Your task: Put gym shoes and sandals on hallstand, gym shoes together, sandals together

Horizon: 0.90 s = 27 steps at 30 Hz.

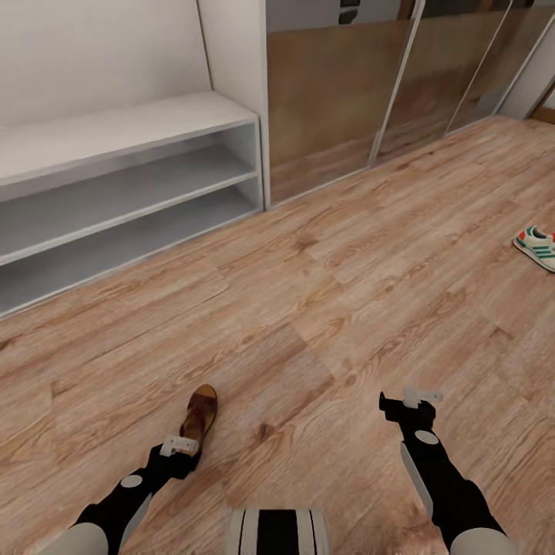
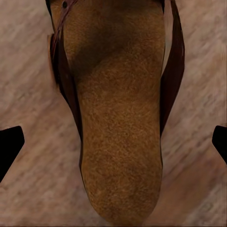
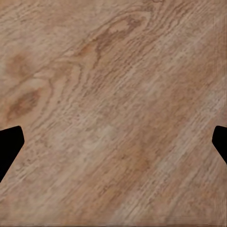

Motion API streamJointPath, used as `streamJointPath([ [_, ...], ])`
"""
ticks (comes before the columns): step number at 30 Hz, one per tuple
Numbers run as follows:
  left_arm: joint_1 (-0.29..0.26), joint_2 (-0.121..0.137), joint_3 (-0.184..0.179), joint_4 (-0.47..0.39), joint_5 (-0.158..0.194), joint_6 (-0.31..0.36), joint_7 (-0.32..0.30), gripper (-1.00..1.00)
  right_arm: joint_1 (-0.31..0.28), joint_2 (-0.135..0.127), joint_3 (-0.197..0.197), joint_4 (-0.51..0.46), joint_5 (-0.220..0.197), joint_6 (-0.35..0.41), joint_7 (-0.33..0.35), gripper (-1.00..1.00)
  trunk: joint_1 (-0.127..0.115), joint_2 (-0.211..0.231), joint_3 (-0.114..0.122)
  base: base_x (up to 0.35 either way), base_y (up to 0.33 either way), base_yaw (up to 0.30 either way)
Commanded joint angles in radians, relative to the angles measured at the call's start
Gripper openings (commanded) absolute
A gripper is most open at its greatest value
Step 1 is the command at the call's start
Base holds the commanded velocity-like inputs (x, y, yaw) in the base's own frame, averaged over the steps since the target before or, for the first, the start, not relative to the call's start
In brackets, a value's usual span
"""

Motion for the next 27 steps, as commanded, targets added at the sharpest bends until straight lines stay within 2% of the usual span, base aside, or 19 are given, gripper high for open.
streamJointPath([
  [1,0.000,0.000,0.009,0.001,-0.010,-0.004,-0.006,1.00,0.000,0.000,0.001,-0.002,-0.001,0.006,-0.004,1.00,0.000,-0.001,-0.006,0.000,0.000,0.000],
  [12,0.000,0.000,0.010,0.001,-0.008,-0.010,-0.005,1.00,0.000,0.000,0.001,-0.002,-0.001,0.006,-0.004,1.00,0.005,-0.003,-0.065,0.000,0.000,0.000],
  [17,0.000,0.000,0.011,0.001,-0.007,-0.054,0.000,1.00,0.000,0.000,0.001,-0.002,-0.001,0.006,-0.004,1.00,0.007,-0.004,-0.092,0.000,0.000,0.000],
  [19,0.000,-0.001,0.012,0.001,-0.007,-0.085,0.016,1.00,0.000,0.000,0.001,-0.002,-0.001,0.006,-0.004,1.00,0.007,-0.004,-0.093,0.000,0.000,0.000],
  [27,0.001,0.000,0.013,0.001,-0.005,-0.099,0.030,1.00,0.000,0.000,0.001,-0.002,-0.001,0.006,-0.004,1.00,0.007,-0.004,-0.095,0.000,0.000,0.000],
])
